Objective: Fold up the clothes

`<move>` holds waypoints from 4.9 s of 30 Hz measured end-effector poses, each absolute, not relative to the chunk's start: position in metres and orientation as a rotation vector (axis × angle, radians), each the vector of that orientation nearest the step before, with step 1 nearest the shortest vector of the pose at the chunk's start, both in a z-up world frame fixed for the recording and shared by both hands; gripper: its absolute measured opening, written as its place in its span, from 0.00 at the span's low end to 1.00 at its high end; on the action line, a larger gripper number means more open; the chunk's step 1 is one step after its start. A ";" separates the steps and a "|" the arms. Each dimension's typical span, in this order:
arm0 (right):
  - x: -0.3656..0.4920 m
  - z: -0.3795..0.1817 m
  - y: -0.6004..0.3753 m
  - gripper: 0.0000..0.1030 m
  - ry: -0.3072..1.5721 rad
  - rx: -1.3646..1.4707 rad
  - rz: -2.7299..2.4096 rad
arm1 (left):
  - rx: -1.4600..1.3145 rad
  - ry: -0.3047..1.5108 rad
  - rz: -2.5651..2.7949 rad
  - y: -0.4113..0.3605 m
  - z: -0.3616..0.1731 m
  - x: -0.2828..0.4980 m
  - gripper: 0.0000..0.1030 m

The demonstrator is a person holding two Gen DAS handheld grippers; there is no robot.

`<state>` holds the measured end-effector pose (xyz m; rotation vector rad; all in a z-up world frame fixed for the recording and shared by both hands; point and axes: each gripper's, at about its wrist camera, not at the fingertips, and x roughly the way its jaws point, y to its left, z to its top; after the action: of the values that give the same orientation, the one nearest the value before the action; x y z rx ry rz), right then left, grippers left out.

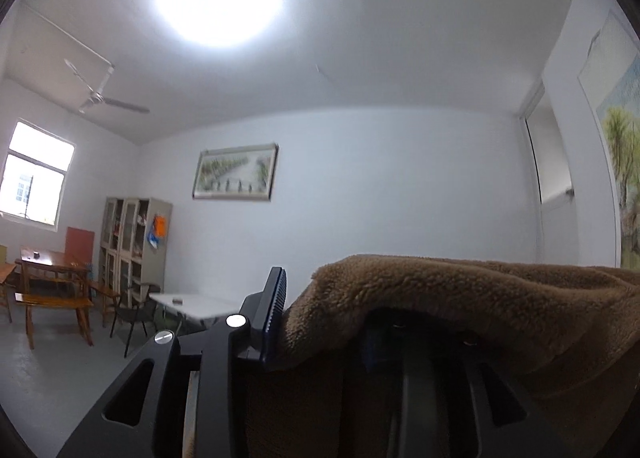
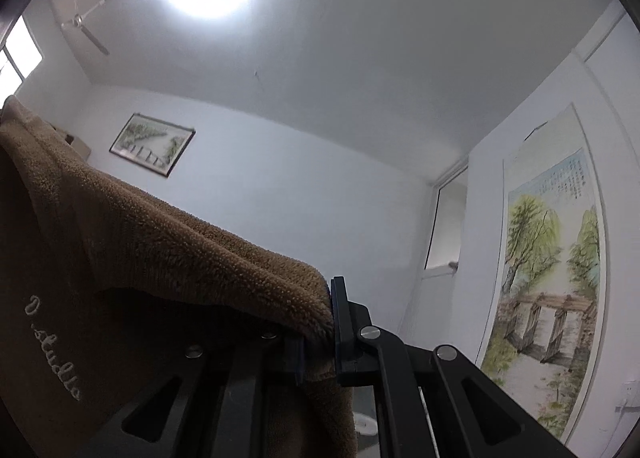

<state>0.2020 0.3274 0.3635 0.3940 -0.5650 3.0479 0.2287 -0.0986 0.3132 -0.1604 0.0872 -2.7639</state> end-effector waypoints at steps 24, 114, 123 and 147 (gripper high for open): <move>-0.193 0.001 0.281 0.16 -0.314 -1.551 2.730 | 1.557 -0.175 -2.506 -0.094 -0.092 -0.277 0.47; -0.025 -0.060 0.221 0.72 -0.163 -1.850 2.796 | 1.444 -0.721 -2.236 -0.184 -0.061 -0.159 0.29; -0.006 -0.052 0.260 0.72 -0.102 -1.793 2.748 | 1.509 -0.465 -2.281 -0.179 -0.059 -0.151 0.43; -0.010 -0.050 0.267 0.72 -0.213 -1.776 2.699 | 1.687 -0.489 -2.443 -0.008 -0.080 -0.054 0.77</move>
<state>-0.0102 0.2666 -0.0502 -1.7759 -0.2135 2.6994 -0.0542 -0.0082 -0.0798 1.6867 -0.4893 -2.4432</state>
